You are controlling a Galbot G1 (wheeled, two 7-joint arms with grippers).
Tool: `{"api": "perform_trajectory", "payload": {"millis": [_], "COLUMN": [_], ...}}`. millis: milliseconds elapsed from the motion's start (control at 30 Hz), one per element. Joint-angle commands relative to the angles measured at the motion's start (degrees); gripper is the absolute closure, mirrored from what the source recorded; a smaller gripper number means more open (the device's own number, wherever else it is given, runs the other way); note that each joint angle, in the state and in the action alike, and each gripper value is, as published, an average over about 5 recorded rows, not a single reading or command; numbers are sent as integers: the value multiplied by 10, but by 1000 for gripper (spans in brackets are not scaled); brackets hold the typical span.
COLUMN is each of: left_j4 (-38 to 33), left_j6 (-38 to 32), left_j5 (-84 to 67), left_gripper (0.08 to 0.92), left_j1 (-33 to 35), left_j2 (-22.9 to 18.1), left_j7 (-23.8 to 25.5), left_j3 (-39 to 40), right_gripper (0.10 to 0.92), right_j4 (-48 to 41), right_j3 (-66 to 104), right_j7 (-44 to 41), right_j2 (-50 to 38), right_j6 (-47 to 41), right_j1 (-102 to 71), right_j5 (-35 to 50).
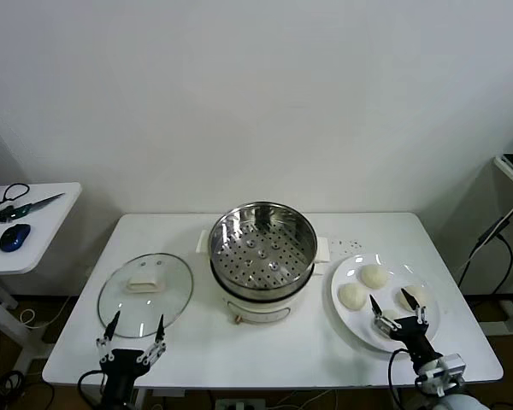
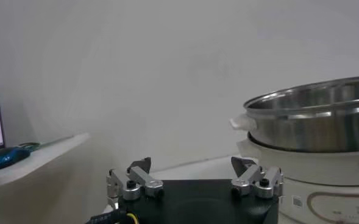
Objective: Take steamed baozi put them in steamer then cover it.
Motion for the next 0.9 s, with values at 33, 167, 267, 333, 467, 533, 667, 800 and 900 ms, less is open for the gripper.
{"api": "perform_trajectory", "payload": {"millis": [33, 167, 267, 333, 467, 533, 667, 800, 900], "left_j4": [-4, -4, 1, 6, 15, 17, 19, 20, 18], "left_j6": [14, 19, 18, 16, 12, 14, 27, 29, 31], "left_j5": [5, 6, 5, 5, 2, -4, -36, -46, -48], "left_gripper": [177, 177, 177, 177, 177, 177, 177, 177, 177], "left_j1": [-4, -11, -14, -15, -17, -17, -19, -20, -19], "left_j2": [1, 5, 9, 10, 12, 13, 18, 19, 19], "left_j7": [-7, -9, -12, -14, -16, -16, -17, -19, -19], "left_j3": [1, 0, 3, 5, 8, 9, 11, 8, 6], "right_gripper": [203, 203, 203, 203, 203, 203, 203, 203, 203], "right_j4": [0, -11, -47, -78, -135, -159, -211, -246, -268], "right_j3": [0, -2, -19, -39, -98, -138, -238, -373, -503], "right_j7": [-8, -66, -158, -228, -348, -399, -466, -499, -518], "right_j2": [-6, -72, -157, -218, -316, -345, -369, -371, -370], "right_j6": [-6, -61, -79, -90, -110, -110, -98, -89, -90], "right_j1": [6, 52, 107, 147, 226, 273, 392, 527, 643], "right_j5": [-4, -56, -98, -122, -178, -207, -260, -287, -292]}}
